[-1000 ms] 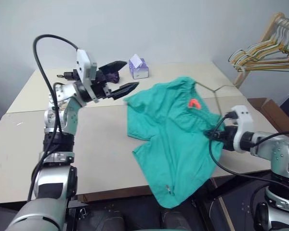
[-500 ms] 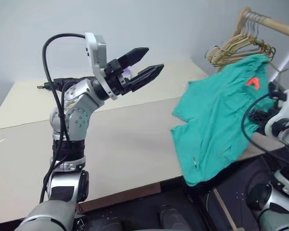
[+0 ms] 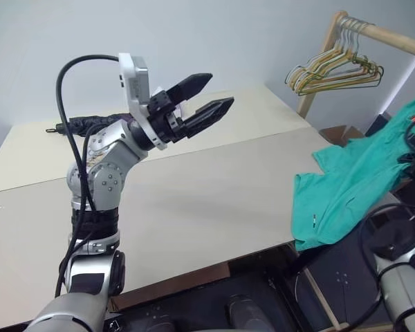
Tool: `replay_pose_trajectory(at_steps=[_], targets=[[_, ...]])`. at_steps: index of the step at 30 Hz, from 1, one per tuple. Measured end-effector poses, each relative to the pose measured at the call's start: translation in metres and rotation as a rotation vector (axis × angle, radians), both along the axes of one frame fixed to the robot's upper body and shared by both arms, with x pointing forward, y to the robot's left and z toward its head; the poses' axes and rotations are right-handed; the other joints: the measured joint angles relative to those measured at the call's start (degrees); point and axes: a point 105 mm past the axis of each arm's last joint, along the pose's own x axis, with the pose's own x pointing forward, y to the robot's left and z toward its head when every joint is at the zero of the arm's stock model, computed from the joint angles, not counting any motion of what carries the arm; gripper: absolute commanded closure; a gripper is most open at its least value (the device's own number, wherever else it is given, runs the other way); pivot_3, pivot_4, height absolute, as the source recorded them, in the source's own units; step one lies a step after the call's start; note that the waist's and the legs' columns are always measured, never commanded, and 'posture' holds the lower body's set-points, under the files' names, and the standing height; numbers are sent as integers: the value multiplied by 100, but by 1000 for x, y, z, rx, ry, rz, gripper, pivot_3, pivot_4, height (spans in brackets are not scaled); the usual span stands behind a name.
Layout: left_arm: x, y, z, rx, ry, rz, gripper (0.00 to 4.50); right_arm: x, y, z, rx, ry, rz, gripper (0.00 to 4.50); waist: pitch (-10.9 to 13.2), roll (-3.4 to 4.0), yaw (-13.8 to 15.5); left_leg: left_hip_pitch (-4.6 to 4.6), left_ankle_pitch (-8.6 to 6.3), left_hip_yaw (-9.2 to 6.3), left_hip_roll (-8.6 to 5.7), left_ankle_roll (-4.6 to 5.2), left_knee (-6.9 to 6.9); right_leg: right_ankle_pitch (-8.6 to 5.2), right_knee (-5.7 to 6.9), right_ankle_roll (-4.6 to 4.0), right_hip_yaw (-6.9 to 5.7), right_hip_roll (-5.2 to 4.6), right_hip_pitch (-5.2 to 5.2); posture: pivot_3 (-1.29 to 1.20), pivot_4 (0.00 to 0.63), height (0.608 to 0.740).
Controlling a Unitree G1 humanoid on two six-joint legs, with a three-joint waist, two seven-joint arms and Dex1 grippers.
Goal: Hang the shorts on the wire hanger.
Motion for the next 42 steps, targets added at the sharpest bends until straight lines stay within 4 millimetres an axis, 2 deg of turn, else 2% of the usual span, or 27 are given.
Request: replay_pose_trajectory(at_steps=[5,13,17,21,22,24,28,31,33,37,42], targets=[[1,3,-4,5,3,11,23,1,-26,-6,38,-6,-88,4386,0,0,11,-1,0,8,-1,0,-2,0,-8,0,5,-1,1,-186,0,740],[-1,4,-4,39,-21,14,23,-1,-57,-12,107,-37,-187,4386,0,0,38,-1,0,14,-1,0,-7,-2,-21,2,8,-1,6,-169,0,740],[-2,5,-4,51,-32,9,23,-2,-65,-15,84,-36,-213,4386,0,-1,36,-2,0,15,0,0,-7,-1,-36,3,8,-2,12,-170,0,740],[-2,5,-4,52,-42,7,23,1,-61,-17,70,-31,-187,4386,0,-1,33,-4,0,15,-1,-1,-6,4,-54,11,12,-1,21,-175,0,740],[-3,5,-4,53,-43,6,0,3,-59,-17,66,-31,-177,3709,0,-1,29,-4,0,16,-3,-1,-6,5,-56,13,15,-1,23,-176,0,740],[-3,4,-4,55,-44,3,0,5,-54,-21,68,-24,-156,3174,0,-1,27,-4,1,19,-4,-2,-5,7,-58,17,22,-1,24,-174,0,740],[-3,2,-5,59,-42,-2,0,8,-44,-31,77,0,-117,1750,0,0,32,-3,1,20,-4,-2,-6,8,-57,17,24,1,23,-171,0,740],[-3,2,-5,59,-44,-2,0,8,-43,-30,65,-10,-114,616,0,0,35,-4,1,20,-4,-1,-6,9,-58,17,25,0,23,-169,0,740],[-3,2,-5,59,-44,-1,0,7,-44,-28,43,-16,-117,42,0,0,37,-4,1,20,-4,-1,-5,9,-58,18,25,0,23,-168,0,740],[-3,2,-5,61,-45,-1,0,7,-39,-26,-81,-6,-122,42,-1,2,27,-2,1,22,-2,-1,-6,9,-54,18,29,2,23,-165,0,740],[-5,1,-4,66,-52,-2,0,8,-22,-23,-399,-6,-142,42,-5,8,39,-3,1,21,-3,-2,-4,11,-50,22,34,2,19,-161,0,740]])
